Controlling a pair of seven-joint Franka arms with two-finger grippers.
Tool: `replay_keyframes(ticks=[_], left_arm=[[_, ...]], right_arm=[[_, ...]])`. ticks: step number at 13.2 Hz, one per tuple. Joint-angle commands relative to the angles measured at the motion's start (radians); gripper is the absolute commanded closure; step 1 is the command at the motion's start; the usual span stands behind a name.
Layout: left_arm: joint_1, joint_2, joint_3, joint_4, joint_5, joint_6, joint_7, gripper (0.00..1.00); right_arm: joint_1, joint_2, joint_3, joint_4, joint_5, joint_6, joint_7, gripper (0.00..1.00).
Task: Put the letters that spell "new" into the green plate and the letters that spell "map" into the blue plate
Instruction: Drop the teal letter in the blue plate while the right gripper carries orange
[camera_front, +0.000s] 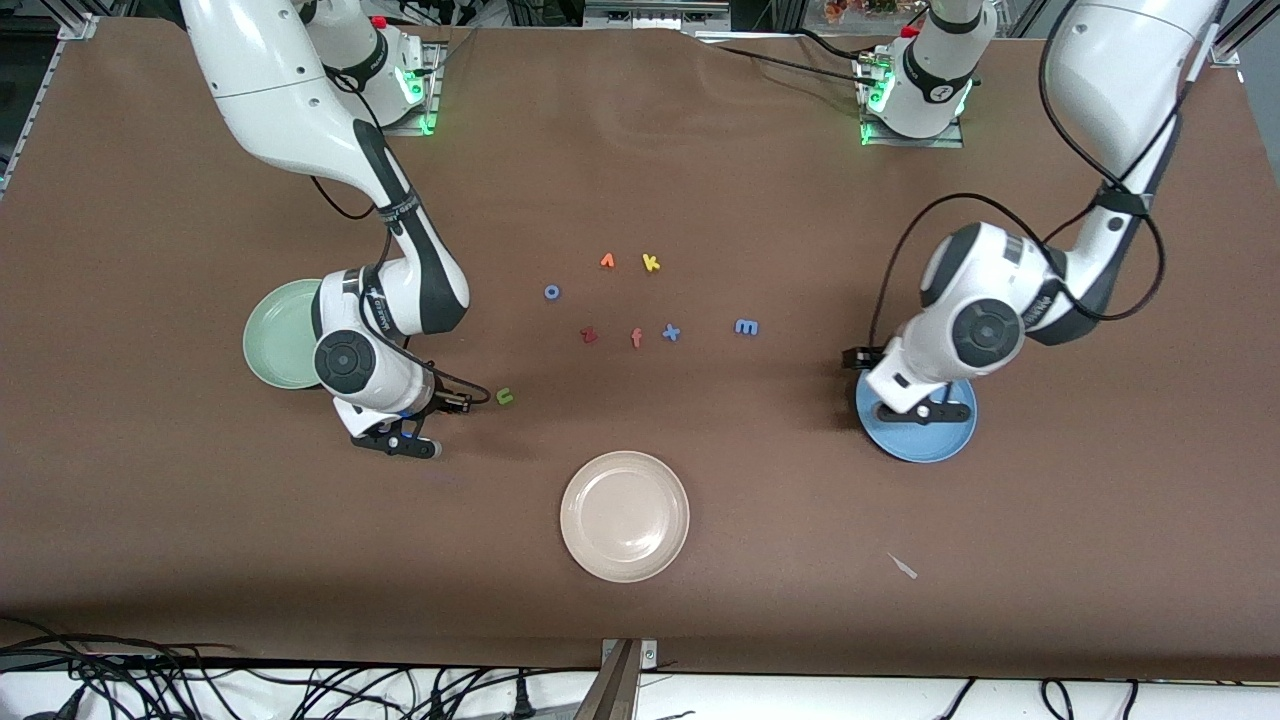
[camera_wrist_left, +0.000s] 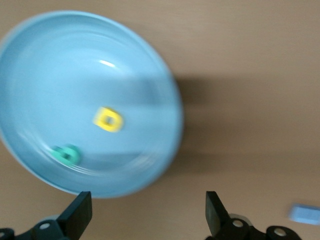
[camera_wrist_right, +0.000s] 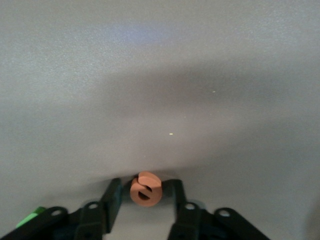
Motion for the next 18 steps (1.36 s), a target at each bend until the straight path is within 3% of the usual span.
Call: replay_keyframes(ticks=[1,5,10,14,15,16,18], left_arm=[[-0.017,-0.006,-0.074,0.0,0.014,-0.02,-0.313,0.0],[-0.143,0.043,-0.075,-0.006,0.02,0.056,-0.71,0.0],[-0.238,0.113,-0.062,-0.026,0.032,0.233,-1.246,0.0],[-0.223,0.103,-0.062,-0.106,0.05,0.285,-1.33,0.0],[-0.205,0.101,-0.062,-0.118,0.07,0.305,-1.33,0.06],[-0.195,0.101,-0.063,-0.143,0.081,0.34,-1.33,0.18],[-0.194,0.1,-0.06,-0.233,0.122,0.475,-1.333,0.25]], right_arm=[[-0.001,0.008,-0.003,0.007,0.013,0.002,-0.008,0.73],[-0.002,-0.001,-0.005,0.032,0.015,-0.013,-0.009,0.96],[-0.016,-0.082,-0.066,0.027,0.002,-0.234,-0.11,0.98],[-0.016,-0.188,-0.164,-0.07,-0.004,-0.309,-0.277,1.0],[-0.016,-0.208,-0.181,-0.112,-0.004,-0.3,-0.302,1.0],[-0.014,-0.228,-0.183,-0.146,-0.004,-0.284,-0.305,1.0],[-0.016,-0.271,-0.2,-0.218,-0.005,-0.25,-0.316,1.0]])
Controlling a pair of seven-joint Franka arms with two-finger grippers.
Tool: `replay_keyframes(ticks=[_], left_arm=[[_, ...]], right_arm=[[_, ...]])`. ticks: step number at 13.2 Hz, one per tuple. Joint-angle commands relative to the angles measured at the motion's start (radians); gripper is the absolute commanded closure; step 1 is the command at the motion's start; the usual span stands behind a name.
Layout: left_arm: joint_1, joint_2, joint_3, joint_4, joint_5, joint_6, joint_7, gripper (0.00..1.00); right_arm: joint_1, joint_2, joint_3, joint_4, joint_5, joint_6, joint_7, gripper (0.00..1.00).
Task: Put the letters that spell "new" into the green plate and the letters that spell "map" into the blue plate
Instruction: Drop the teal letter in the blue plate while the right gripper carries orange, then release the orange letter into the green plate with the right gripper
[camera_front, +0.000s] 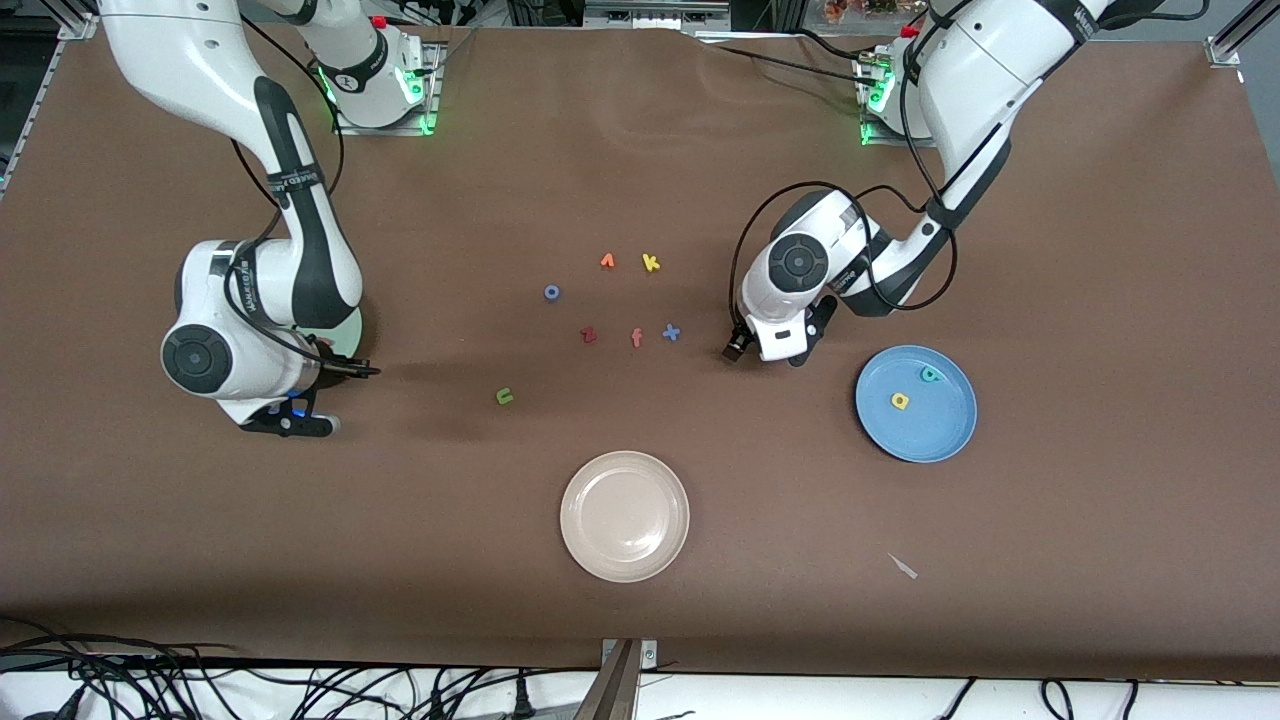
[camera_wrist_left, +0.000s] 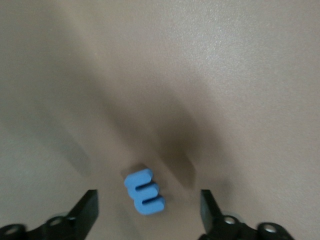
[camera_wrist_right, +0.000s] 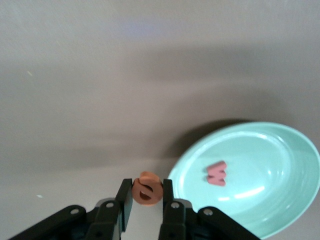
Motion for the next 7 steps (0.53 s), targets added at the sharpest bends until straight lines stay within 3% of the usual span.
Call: replay_keyframes(ticks=[1,3,6,7], left_arm=[[0.027,-0.024,-0.004,-0.109,0.061,0.129,-0.034,0.3],[0.028,-0.025,-0.007,-0.109,0.063,0.129,-0.061,0.4],[0.026,-0.03,-0.007,-0.107,0.063,0.127,-0.066,0.71],[0.026,-0.03,-0.007,-0.107,0.063,0.127,-0.065,0.8]], right_arm=[[0.005,-0.099,-0.021,-0.15,-0.005,0.076,-0.063,1.0],[0.005,-0.131,-0.059,-0.234,-0.003,0.159,-0.161,1.0],[0.002,-0.137,-0.09,-0.32,0.002,0.271,-0.245,1.0],[0.002,-0.134,-0.092,-0.33,0.002,0.289,-0.252,0.71]])
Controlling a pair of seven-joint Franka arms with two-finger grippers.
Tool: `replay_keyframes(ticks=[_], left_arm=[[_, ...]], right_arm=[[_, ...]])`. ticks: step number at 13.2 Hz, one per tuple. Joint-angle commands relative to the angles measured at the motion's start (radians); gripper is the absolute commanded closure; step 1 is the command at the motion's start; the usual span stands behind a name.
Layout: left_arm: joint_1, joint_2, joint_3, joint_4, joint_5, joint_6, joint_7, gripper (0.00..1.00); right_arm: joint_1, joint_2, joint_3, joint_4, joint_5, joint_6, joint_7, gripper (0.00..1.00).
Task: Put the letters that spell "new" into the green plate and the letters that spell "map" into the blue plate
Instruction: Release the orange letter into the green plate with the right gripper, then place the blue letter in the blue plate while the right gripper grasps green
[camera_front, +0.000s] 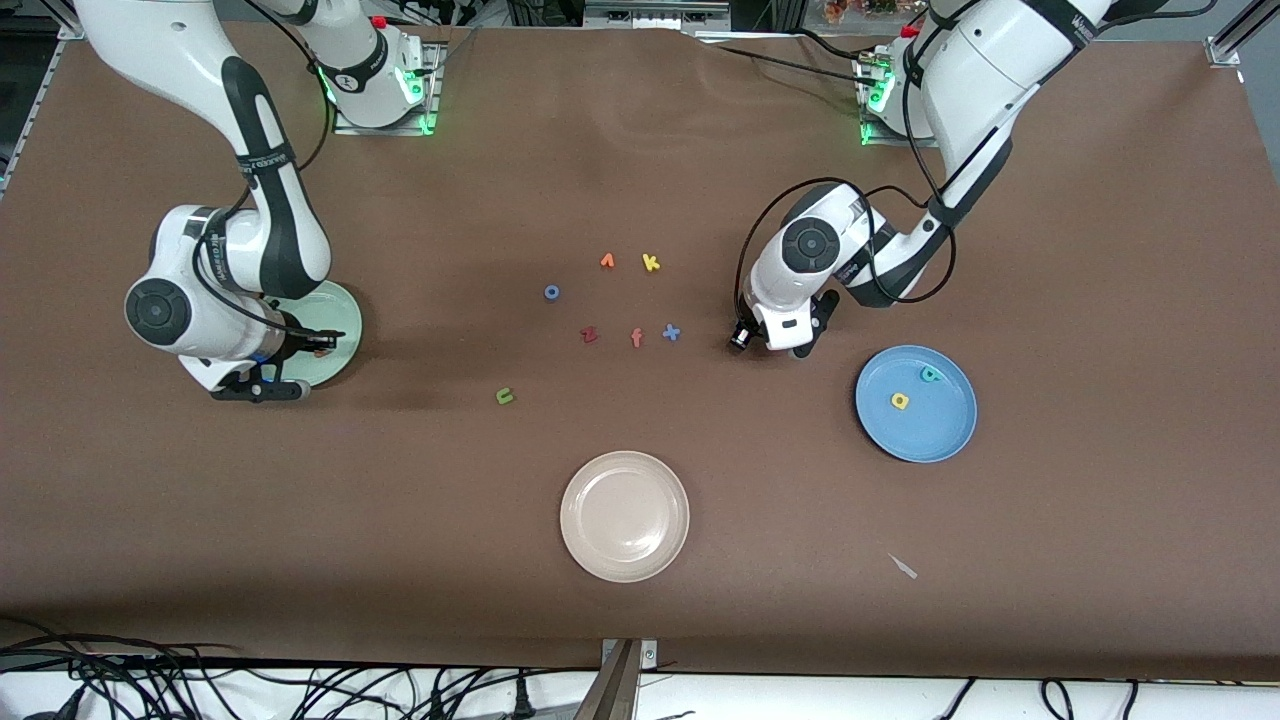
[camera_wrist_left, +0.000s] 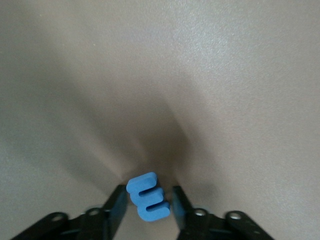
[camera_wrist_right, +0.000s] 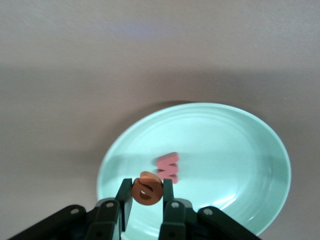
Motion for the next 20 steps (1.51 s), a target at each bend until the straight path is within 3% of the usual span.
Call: replay_keyframes(ticks=[1,4,7,11,14,17,20], left_arm=[[0.01,-0.012,-0.002,-0.029,0.04,0.008,-0.031,0.83],[0.01,-0.045,-0.002,-0.012,0.042,-0.037,-0.019,0.87],[0.013,-0.076,-0.007,0.094,0.048,-0.297,0.129,0.87],[0.081,-0.102,-0.007,0.221,0.046,-0.537,0.434,0.87],[0.141,-0.098,0.002,0.281,0.048,-0.572,0.66,0.87],[0.225,-0.078,0.016,0.289,0.091,-0.562,0.858,0.86],[0.266,-0.029,0.022,0.289,0.095,-0.558,0.927,0.86]], right_arm=[[0.003,-0.036,-0.003,-0.057,0.005,0.047,-0.024,0.01],[0.008,-0.041,0.0,0.012,0.014,-0.045,0.008,0.0],[0.016,-0.035,0.006,0.07,0.017,-0.099,0.024,0.0],[0.02,0.013,0.156,0.164,0.017,-0.094,0.29,0.0],[0.022,0.088,0.254,0.251,0.016,-0.082,0.456,0.0],[0.022,0.14,0.296,0.293,0.017,-0.025,0.511,0.0],[0.022,0.197,0.343,0.311,0.017,0.081,0.58,0.0]])
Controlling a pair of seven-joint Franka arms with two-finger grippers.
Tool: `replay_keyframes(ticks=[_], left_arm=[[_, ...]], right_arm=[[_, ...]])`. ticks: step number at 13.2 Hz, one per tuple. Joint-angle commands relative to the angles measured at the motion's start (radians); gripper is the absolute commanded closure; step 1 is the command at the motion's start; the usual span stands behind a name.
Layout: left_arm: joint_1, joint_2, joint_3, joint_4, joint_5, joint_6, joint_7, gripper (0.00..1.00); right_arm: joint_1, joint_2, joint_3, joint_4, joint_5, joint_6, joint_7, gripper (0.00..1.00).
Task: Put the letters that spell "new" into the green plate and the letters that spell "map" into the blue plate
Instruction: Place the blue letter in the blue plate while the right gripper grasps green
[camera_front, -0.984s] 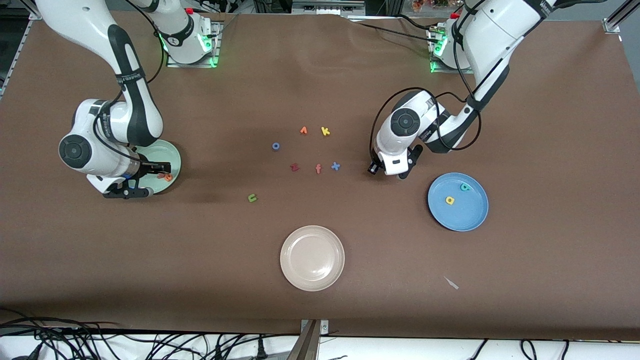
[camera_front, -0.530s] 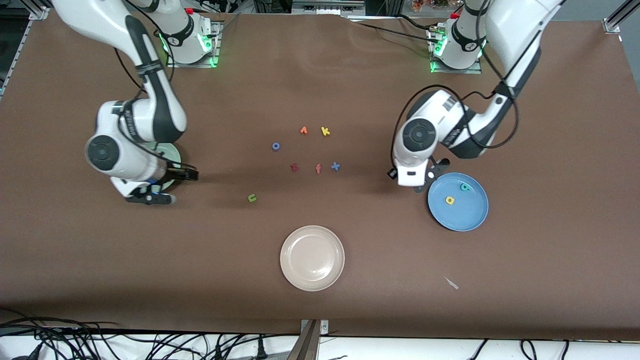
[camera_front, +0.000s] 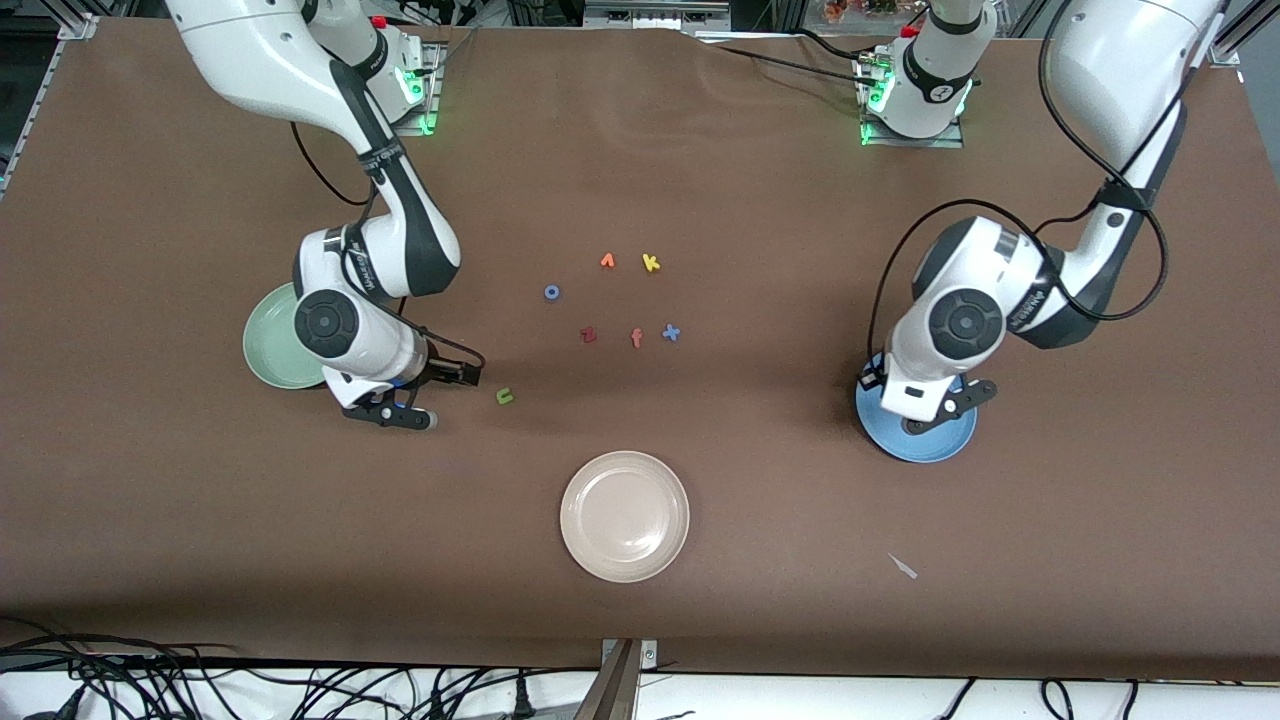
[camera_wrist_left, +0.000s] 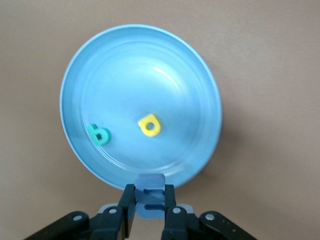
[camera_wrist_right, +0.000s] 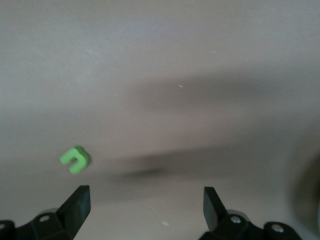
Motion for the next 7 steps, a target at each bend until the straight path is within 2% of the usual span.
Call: replay_keyframes(ticks=[1,3,4,5,6,7], left_arm=[[0.037,0.065,-0.007,0.019,0.042,0.004,0.043,0.86],[0.043,0.082,-0.005,0.009,0.042,0.018,0.045,0.82],[0.043,0.092,-0.001,0.005,0.042,0.018,0.043,0.69],[0.043,0.096,-0.001,0.005,0.042,0.016,0.043,0.26],[0.045,0.099,-0.001,0.006,0.042,0.013,0.043,0.0],[0.043,0.097,-0.001,0.008,0.042,0.009,0.043,0.0]], right_arm=[[-0.011,0.065,0.047,0.056,0.01,0.059,0.06,0.0],[-0.009,0.101,0.067,0.091,0.008,0.068,0.092,0.0],[-0.009,0.111,0.072,0.097,0.008,0.068,0.093,0.0],[-0.009,0.112,0.072,0.099,0.008,0.068,0.093,0.0],[-0.003,0.114,0.072,0.099,0.007,0.07,0.093,0.0],[0.003,0.118,0.072,0.099,0.008,0.077,0.093,0.0]])
